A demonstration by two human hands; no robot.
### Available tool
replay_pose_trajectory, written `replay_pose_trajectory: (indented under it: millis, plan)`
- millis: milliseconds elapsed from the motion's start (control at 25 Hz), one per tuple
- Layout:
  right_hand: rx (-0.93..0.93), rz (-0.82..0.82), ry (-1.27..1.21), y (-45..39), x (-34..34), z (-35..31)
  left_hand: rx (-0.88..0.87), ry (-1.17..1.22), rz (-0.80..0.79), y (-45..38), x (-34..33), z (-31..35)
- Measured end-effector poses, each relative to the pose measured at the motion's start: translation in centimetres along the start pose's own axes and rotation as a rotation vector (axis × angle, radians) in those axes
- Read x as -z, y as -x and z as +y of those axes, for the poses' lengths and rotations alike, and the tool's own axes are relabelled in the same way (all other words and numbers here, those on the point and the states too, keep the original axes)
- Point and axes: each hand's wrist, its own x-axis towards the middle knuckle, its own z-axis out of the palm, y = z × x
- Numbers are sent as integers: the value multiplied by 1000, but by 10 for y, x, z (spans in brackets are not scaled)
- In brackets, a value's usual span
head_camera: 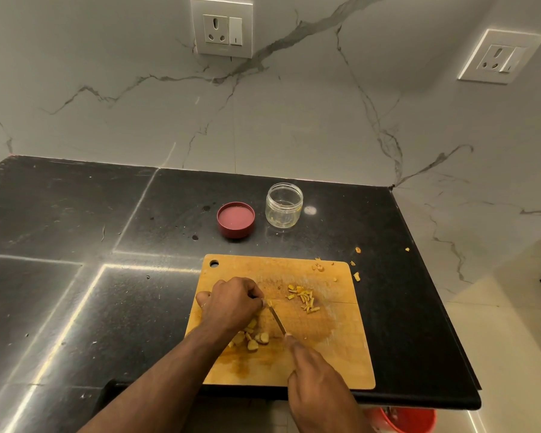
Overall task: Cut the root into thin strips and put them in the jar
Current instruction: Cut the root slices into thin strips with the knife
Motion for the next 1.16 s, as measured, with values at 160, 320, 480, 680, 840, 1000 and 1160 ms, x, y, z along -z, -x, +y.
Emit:
replay_pose_trajectory:
  millis: [160, 320, 480, 680, 840, 1000, 1160]
  plan:
    - [34, 45, -16, -3, 4, -5, 3, 8, -11, -1, 1, 0]
    - [55, 60, 8, -14, 3, -13, 14, 5, 13, -1, -2, -2]
    - [61, 37, 19, -17, -1, -13, 20, 10, 21, -3, -2, -1]
    - [33, -4, -8, -1, -1, -2, 25, 10, -5, -4, -1, -2]
    - [45, 39, -20, -2, 2, -3, 11, 19, -7, -2, 0, -1]
    - [78, 54, 0, -14, 1, -8, -4, 18, 24, 1, -1, -3]
    - [83, 46, 19, -21, -1, -8, 1, 32, 36, 2, -2, -2]
